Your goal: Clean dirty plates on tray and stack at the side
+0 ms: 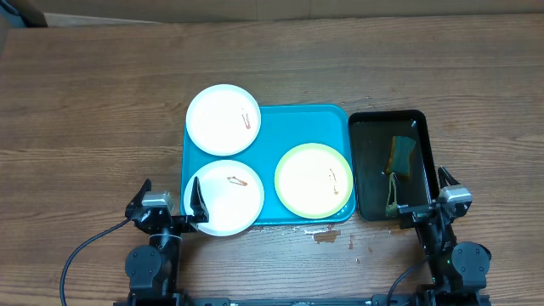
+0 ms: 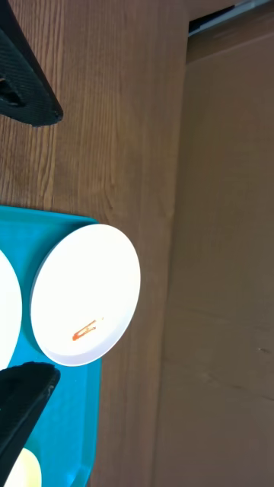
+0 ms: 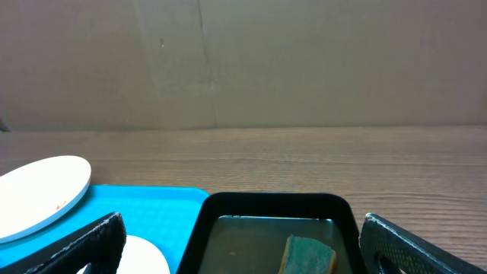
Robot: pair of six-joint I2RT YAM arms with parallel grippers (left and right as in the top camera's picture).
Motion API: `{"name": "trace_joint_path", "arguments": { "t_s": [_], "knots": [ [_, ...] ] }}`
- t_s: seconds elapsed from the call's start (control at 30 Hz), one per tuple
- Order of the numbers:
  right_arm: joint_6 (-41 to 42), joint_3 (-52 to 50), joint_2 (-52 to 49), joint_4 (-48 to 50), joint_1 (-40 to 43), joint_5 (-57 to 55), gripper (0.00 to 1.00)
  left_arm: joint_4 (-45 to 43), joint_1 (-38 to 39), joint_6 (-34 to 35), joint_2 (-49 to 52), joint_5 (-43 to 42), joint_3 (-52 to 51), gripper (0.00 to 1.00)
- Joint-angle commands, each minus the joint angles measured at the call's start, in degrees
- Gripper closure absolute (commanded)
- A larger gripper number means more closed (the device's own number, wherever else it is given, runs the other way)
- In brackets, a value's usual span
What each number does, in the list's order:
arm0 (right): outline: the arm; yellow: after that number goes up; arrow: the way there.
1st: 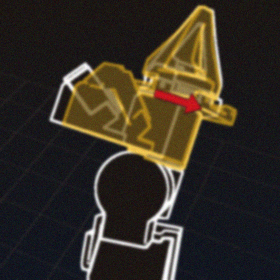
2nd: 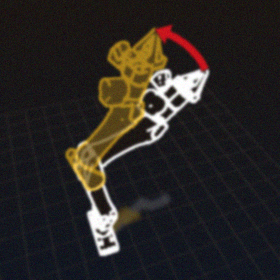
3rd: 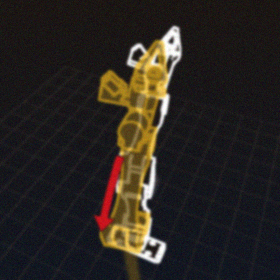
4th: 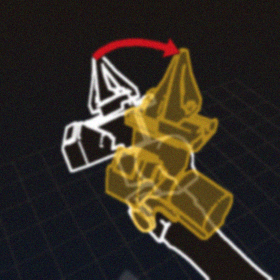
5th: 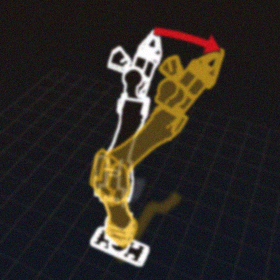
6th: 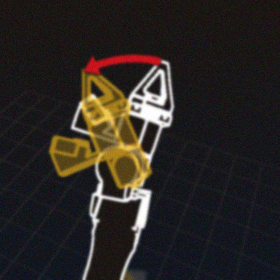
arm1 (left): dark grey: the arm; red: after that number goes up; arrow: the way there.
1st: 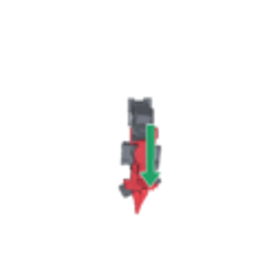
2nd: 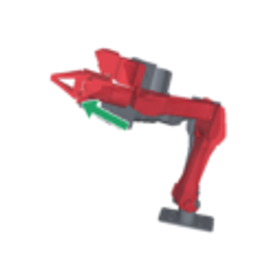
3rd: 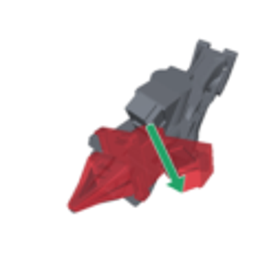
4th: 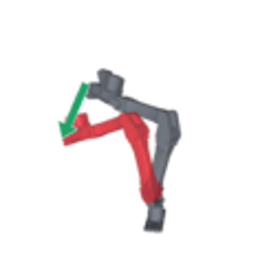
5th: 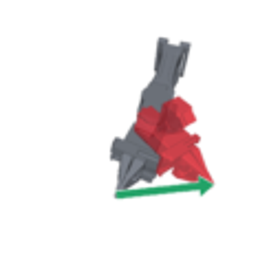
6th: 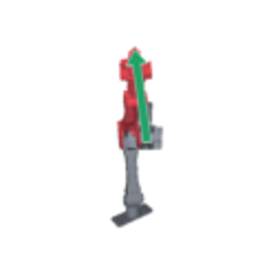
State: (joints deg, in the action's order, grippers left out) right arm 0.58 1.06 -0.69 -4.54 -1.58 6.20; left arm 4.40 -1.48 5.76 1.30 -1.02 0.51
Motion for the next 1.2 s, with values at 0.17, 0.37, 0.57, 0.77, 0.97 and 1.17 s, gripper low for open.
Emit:
{"name": "trace_joint_path", "arguments": {
  "t_s": [0.17,0.37,0.57,0.77,0.97,1.17],
  "knots": [
    [-0.2,-0.59,0.09,0.31,-0.33,0.28,0.0,0.09,0.22,-0.66,0.2,-0.04,-0.17,0.0],
    [-0.2,-0.59,0.09,0.31,-0.33,0.28,0.0,0.02,0.22,-0.66,0.2,-0.04,-0.17,0.0],
    [-0.2,-0.59,0.09,0.31,-0.33,0.28,0.0,0.07,0.22,-0.66,0.2,1.22,-0.17,0.0],
    [-0.2,-0.59,0.09,0.31,-0.33,0.28,0.0,0.07,0.22,-0.66,0.2,1.2,-0.17,0.0],
    [-0.2,-0.59,0.09,0.31,-0.33,0.28,0.0,-0.48,0.22,-0.74,0.2,3.89,-0.07,0.0],
    [-0.2,-0.59,0.09,0.31,-0.33,0.28,0.0,1.86,0.22,-0.42,0.2,-2.89,2.56,0.01]
  ]
}}
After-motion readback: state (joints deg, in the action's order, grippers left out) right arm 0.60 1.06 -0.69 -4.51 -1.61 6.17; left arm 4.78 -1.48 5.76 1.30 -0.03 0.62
